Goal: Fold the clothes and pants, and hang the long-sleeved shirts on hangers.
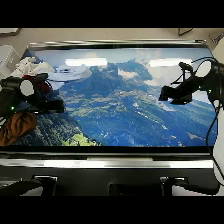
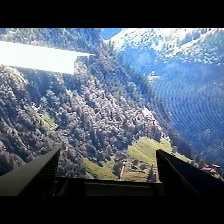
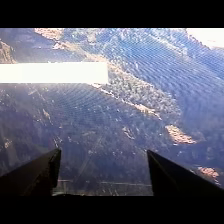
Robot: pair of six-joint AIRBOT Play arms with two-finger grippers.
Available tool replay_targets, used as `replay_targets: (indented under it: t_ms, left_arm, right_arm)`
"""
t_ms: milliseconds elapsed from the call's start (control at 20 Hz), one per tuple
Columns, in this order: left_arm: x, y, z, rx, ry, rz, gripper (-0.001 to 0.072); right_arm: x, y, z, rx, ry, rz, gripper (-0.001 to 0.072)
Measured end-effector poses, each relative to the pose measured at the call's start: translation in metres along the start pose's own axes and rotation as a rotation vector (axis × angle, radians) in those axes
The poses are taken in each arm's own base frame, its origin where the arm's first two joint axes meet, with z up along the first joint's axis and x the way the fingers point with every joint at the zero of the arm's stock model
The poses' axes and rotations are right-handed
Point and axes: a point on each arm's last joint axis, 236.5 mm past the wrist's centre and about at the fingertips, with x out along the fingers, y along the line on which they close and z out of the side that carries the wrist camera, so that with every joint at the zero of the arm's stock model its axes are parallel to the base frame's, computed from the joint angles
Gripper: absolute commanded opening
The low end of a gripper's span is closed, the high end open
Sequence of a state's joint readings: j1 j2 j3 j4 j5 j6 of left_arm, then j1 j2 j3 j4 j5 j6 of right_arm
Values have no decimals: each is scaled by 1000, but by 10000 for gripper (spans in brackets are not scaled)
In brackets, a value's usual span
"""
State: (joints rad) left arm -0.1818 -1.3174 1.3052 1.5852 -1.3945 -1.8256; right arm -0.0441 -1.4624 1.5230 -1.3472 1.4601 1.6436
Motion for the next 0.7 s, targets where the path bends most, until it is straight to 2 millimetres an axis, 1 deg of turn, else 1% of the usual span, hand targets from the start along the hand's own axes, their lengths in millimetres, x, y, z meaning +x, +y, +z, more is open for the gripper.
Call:
replay_targets:
  t_ms: [600,700]
  left_arm:
    - [0,0,0,0,0,0,704]
    - [1,-1,6,0,-25,-6,703]
  right_arm:
    - [0,0,0,2,0,0,629]
    - [0,0,1,2,-3,0,629]
